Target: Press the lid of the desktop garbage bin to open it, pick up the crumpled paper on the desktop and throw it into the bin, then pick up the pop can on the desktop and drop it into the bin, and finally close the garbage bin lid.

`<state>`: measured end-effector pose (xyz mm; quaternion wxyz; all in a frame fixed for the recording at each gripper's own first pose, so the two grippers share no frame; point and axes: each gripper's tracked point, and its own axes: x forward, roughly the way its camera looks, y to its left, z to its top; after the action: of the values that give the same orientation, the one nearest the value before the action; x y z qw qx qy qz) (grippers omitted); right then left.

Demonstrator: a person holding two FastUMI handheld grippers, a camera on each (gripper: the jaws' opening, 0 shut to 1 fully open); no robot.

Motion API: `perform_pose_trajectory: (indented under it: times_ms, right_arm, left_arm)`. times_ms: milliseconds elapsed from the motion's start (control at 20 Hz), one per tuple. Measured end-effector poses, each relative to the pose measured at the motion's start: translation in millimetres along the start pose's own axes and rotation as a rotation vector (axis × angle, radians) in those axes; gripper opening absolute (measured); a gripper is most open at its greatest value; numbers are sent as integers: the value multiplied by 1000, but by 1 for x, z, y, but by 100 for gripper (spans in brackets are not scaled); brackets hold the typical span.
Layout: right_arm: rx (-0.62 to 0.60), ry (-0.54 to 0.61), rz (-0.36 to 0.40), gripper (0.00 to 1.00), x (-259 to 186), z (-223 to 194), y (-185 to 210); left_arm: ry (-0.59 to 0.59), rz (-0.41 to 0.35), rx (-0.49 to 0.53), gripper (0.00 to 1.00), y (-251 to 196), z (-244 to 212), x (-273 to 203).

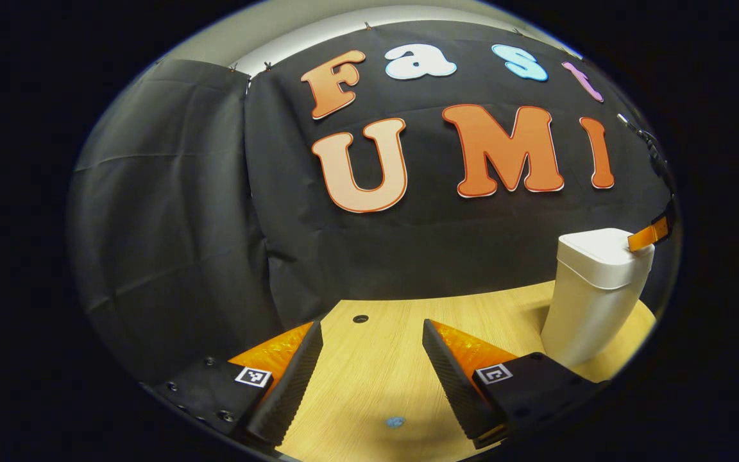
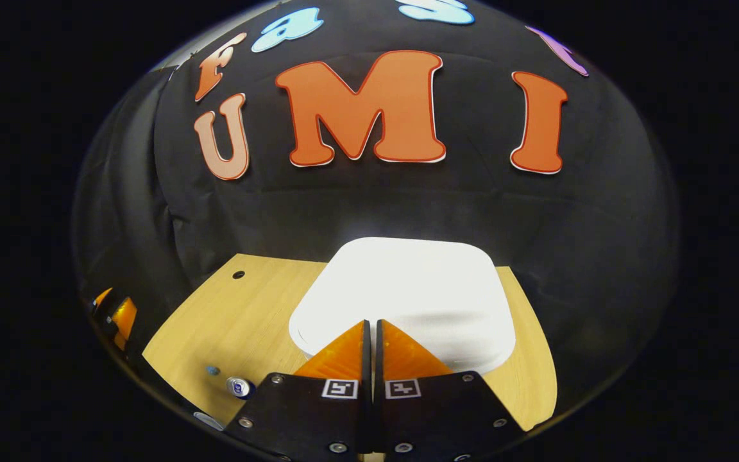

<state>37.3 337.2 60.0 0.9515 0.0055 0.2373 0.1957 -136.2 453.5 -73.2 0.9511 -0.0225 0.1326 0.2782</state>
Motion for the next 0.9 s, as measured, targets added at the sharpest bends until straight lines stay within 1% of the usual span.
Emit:
perform_pose_trajectory:
  times_ms: [50, 100, 150, 250, 350, 400, 550, 600, 700, 800, 850, 900]
  right_arm:
    - [18, 23, 11, 1, 1, -2, 0]
    - [11, 45, 22, 1, 2, -1, 0]
    - [-2, 40, 19, 1, 2, 0, 1]
    - [-32, -9, 41, 1, -2, 10, 4]
    - [-15, -38, 82, 1, -6, 14, 12]
    - [-4, -67, 90, 1, -9, 19, 12]
    - [-19, -221, 67, 1, -28, 47, 7]
    - [-30, -271, 39, 1, -35, 56, 4]
    - [-89, -321, 7, 1, -49, 58, 13]
    - [-136, -346, 8, 5, -60, 53, 30]
    - [-156, -364, 9, 11, -63, 52, 39]
    - [-186, -374, 18, 26, -64, 46, 51]
  left_arm:
    - [-1, 1, 2, 99, -1, 1, -2]
    - [-4, 1, 2, 99, -6, 3, -5]
    - [-8, 3, 4, 99, -7, 5, -6]
    - [-24, 13, 11, 99, -9, 9, -12]
    - [-19, 30, 14, 100, -10, 5, -18]
    - [-15, 26, 12, 99, -13, 5, -21]
    - [-16, -5, 3, 100, -19, 5, -11]
    - [-16, -16, -2, 100, -21, 6, -9]
    - [-25, -42, -5, 100, -16, 1, -1]
    - [-6, -73, -13, 99, -11, -7, 5]
    - [-1, -85, -6, 99, -7, -8, 8]
    - [7, -97, -5, 99, -1, -10, 13]
